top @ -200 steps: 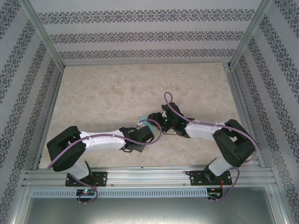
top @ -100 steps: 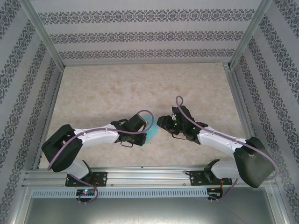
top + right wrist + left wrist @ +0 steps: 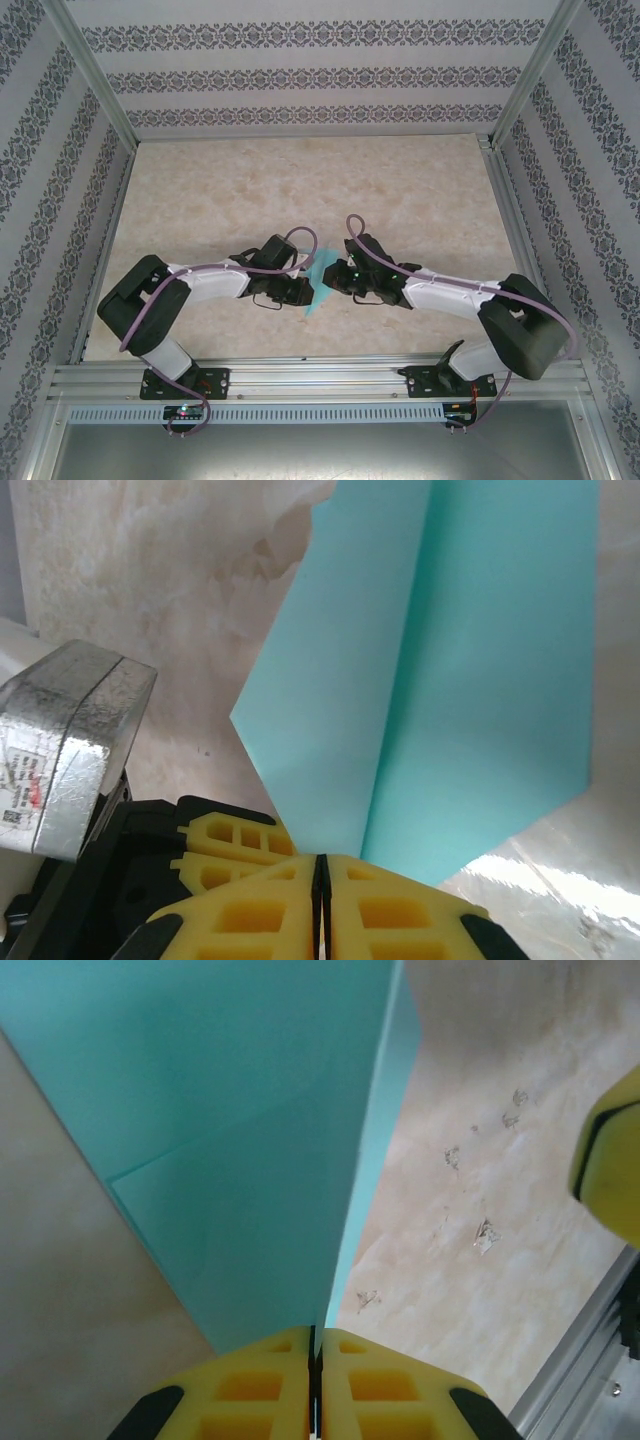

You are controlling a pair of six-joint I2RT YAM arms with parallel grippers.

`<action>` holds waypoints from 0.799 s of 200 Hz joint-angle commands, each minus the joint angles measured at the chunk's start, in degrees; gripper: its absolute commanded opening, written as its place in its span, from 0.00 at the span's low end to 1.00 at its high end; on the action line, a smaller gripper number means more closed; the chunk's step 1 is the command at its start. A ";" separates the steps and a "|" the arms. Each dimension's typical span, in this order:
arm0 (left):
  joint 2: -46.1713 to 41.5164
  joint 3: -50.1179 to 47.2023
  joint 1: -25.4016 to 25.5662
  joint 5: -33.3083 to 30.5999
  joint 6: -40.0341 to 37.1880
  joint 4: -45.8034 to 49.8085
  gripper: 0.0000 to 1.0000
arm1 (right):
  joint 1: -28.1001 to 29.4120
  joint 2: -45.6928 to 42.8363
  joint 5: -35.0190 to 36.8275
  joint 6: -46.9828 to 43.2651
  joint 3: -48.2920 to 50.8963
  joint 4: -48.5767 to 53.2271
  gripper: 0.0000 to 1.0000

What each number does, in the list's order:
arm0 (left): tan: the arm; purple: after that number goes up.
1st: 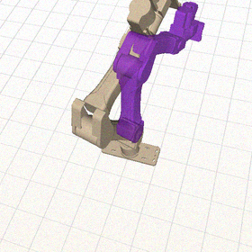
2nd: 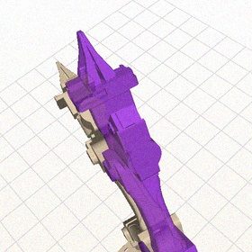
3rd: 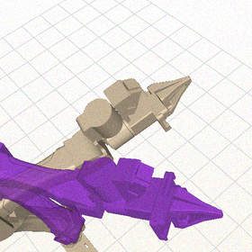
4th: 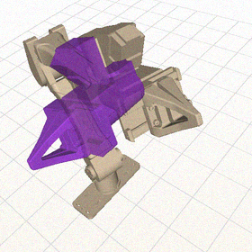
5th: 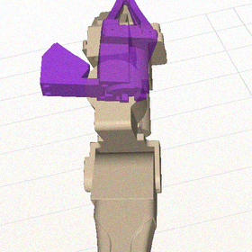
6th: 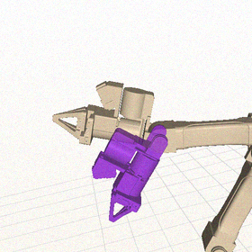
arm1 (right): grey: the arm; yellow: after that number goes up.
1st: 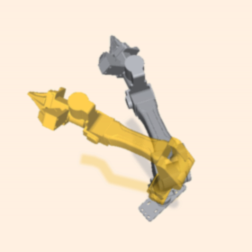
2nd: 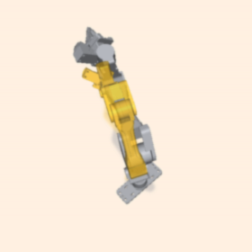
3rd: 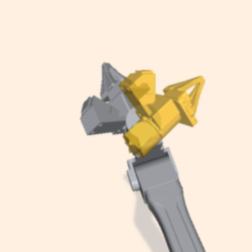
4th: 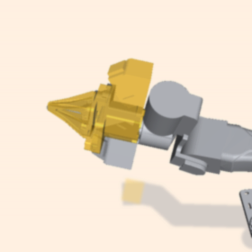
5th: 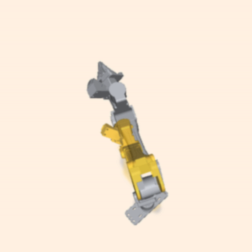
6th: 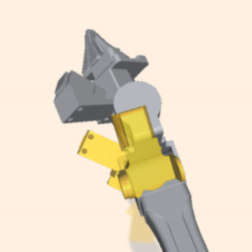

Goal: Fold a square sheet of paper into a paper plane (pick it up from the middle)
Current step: Fourth fold the wing at the center of the table.

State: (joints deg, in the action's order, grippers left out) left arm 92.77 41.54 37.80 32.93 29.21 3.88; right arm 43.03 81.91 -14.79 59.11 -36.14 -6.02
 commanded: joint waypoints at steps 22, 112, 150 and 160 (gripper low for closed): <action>2.42 -1.81 -3.35 9.54 2.03 -7.33 0.11 | 0.80 3.65 0.19 0.54 -1.99 -6.17 0.08; 5.84 -3.33 -8.16 17.53 5.67 -12.58 0.11 | -0.79 13.38 -1.22 7.60 1.01 -22.71 0.06; 6.66 -3.07 -10.09 20.96 5.26 -12.26 0.10 | -1.24 14.35 -1.00 7.79 1.20 -23.12 0.06; 7.26 -2.96 -10.46 21.54 5.16 -11.98 0.10 | -1.34 14.46 -1.10 7.77 1.16 -22.85 0.07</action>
State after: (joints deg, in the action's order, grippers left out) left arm 98.21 38.74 28.73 50.85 34.15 -6.15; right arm 42.11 95.79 -15.73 66.17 -35.51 -26.46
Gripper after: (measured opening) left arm 0.105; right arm 0.067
